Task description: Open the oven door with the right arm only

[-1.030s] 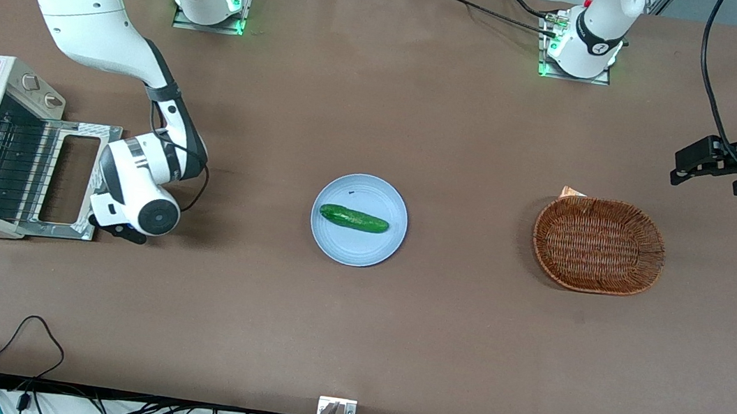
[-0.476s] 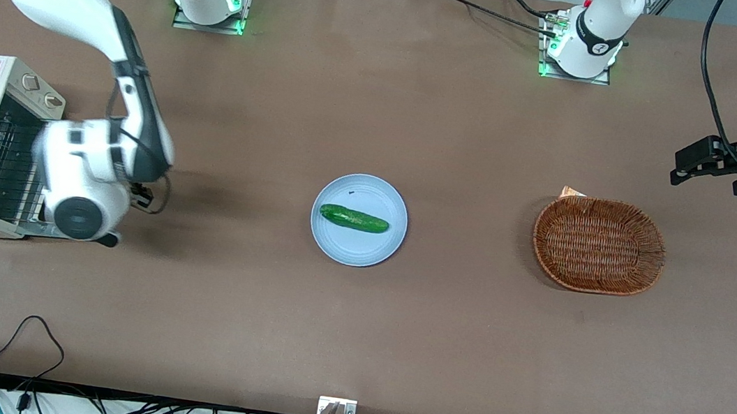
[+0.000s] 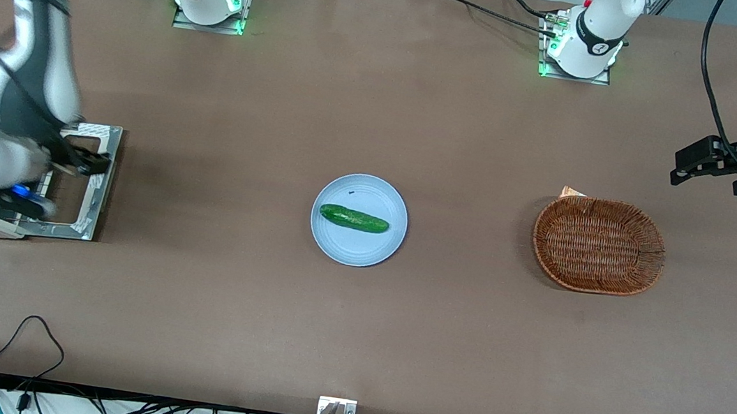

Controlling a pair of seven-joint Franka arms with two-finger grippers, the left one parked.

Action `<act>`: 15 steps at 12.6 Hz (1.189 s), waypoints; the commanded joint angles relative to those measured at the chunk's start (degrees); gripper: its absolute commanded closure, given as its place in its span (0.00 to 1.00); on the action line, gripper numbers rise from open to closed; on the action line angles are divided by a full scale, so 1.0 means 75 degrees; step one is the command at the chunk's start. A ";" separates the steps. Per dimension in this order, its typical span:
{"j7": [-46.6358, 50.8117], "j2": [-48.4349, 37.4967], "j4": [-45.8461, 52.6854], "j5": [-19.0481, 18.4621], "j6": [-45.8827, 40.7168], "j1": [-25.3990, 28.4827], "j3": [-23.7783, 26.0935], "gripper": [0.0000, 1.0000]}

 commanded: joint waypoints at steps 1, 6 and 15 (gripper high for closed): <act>-0.1122 -0.0802 -0.0152 0.0360 -0.0343 -0.0573 0.0073 0.00; -0.1337 -0.1425 -0.0176 0.0571 -0.0403 -0.0471 0.0143 0.00; -0.1408 -0.4367 -0.4302 0.0617 0.3467 0.0292 0.0073 0.00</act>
